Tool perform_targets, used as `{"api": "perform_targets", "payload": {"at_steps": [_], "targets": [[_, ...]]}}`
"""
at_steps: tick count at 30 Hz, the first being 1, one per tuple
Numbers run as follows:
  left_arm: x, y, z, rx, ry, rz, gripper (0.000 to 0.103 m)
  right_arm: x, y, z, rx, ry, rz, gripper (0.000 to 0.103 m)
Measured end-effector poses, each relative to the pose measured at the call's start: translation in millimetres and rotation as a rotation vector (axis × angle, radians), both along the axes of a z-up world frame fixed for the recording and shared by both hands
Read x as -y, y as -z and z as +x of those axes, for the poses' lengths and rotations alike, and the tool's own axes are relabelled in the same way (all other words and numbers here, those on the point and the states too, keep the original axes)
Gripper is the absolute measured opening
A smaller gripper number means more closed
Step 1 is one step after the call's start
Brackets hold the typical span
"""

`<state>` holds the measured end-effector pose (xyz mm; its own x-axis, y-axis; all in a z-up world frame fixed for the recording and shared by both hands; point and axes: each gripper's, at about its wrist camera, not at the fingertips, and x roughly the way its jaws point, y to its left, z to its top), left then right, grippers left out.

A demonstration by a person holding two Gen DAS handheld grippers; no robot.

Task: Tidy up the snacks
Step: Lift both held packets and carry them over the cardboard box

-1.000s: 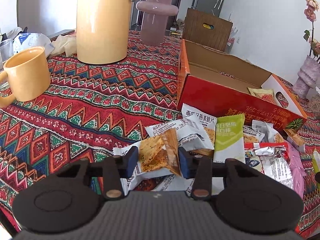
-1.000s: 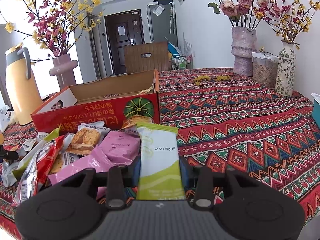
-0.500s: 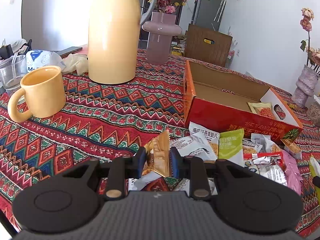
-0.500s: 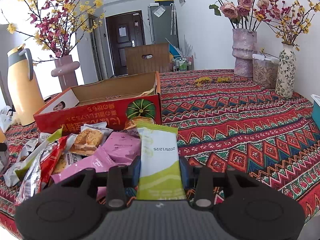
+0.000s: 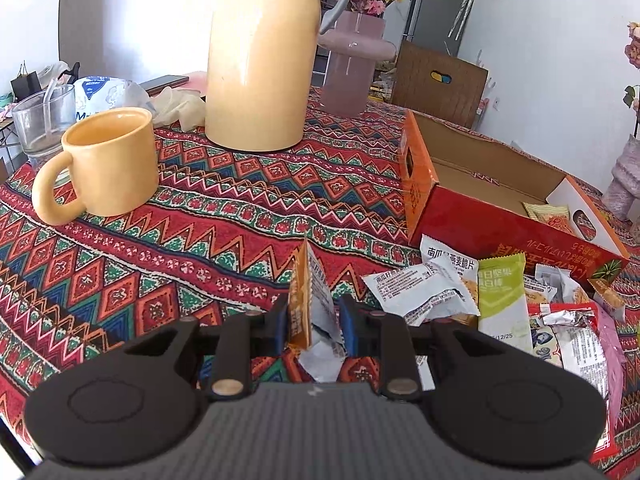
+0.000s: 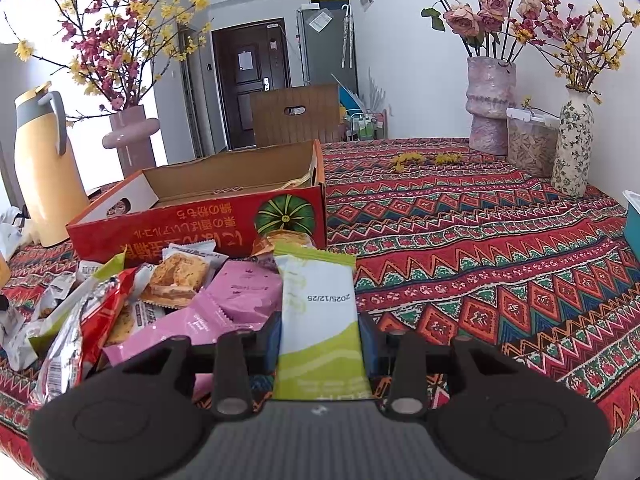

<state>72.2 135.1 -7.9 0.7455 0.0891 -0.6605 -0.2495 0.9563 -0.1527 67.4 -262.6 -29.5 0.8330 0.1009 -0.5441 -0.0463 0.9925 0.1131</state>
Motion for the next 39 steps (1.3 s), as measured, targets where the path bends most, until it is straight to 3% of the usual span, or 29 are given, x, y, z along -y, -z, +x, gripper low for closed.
{"api": "perform_targets", "payload": {"at_steps": [11, 39], "targets": [[10, 13, 7, -0.021, 0.002, 0.009, 0.019, 0, -1, 0, 0.000, 0.001, -0.002, 0.038], [30, -29, 1, 0.099, 0.050, 0.037, 0.018, 2, -22, 0, 0.057, -0.006, 0.012, 0.038]]}}
